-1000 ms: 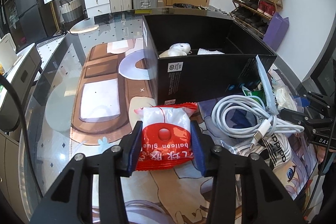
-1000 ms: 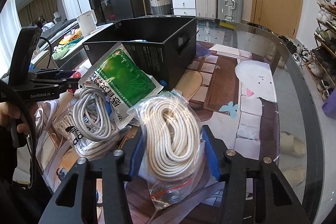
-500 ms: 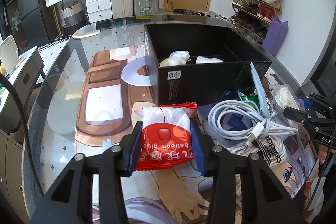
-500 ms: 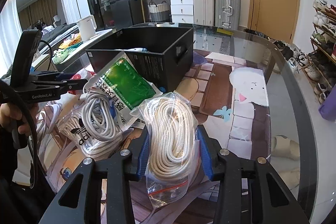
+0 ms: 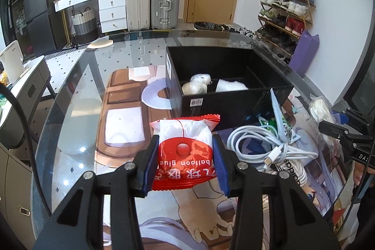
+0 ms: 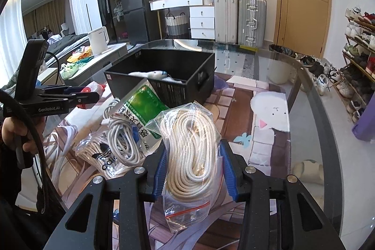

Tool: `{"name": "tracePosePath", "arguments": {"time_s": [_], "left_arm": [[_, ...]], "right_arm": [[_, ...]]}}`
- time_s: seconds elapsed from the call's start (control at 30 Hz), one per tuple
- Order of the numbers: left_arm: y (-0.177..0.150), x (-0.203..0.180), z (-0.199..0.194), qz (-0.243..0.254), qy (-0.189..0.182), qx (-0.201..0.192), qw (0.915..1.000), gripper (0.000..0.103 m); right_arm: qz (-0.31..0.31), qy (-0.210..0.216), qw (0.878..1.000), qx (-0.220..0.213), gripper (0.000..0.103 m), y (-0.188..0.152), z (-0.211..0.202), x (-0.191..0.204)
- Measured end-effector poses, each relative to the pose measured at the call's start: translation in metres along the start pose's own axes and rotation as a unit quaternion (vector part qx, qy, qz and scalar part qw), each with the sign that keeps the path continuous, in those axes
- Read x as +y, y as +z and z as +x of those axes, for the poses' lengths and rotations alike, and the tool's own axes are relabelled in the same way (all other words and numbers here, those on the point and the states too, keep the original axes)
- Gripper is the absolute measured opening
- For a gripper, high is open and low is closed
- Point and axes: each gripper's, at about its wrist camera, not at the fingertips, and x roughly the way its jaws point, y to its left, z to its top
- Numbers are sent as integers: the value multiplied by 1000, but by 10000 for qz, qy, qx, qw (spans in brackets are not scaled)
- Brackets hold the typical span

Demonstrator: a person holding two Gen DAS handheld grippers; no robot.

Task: Organize soft objects
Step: 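Carry the glue packet over the black box with the left gripper while the right gripper carries the rope bag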

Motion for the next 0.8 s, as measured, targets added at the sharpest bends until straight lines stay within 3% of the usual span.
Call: {"name": "tracePosePath", "arguments": {"time_s": [0.8], "left_arm": [[30, -11, -25, 187, 115, -526, 9984, 42]], "right_arm": [[3, 100, 9981, -607, 42, 36, -28, 8]]}}
